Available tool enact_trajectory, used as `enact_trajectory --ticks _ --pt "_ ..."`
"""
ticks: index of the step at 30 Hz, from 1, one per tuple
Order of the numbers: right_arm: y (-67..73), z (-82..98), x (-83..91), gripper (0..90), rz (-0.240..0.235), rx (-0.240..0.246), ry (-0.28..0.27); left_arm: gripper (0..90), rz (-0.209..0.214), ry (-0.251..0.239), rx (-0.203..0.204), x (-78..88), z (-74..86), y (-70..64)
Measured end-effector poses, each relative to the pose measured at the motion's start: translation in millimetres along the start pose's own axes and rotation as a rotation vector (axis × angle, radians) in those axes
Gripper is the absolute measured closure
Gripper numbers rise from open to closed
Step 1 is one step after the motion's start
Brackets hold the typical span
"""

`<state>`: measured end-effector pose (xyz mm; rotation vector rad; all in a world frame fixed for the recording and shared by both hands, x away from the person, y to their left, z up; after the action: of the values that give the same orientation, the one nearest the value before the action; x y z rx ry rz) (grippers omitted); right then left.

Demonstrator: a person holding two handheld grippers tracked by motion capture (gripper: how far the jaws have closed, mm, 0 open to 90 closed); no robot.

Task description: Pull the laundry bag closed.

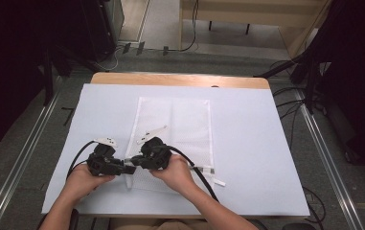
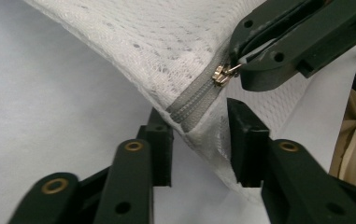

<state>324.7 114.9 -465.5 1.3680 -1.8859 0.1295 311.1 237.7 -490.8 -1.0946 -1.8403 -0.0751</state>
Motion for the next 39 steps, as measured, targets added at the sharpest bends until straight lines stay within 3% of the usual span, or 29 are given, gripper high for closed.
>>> enact_trajectory --ticks 14,34,39 --pt "-2.7 3.9 -1.9 87.9 -0.006 -0.002 0.011 85.7 0.007 0.003 0.041 3.2 -0.7 0.6" --pt "-11.5 14.7 -6.3 88.5 0.001 0.028 0.026 88.1 0.025 0.02 0.038 4.6 0.8 -1.2" --pt "-13.6 16.9 -5.7 88.5 -0.001 0.028 0.023 88.1 0.014 0.025 0.035 4.2 1.7 -1.5"
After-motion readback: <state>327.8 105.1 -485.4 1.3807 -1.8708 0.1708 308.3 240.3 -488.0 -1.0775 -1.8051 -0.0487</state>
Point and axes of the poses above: each handheld gripper's, and its own axes: x roughly backward along the jaws, z roughly out of its underside, y roughly to its left, the point moved 6 cm from there along -x, roughly forward along the jaws, and after that the axes turned 3 degrees about -x, right-handed, at the moved point
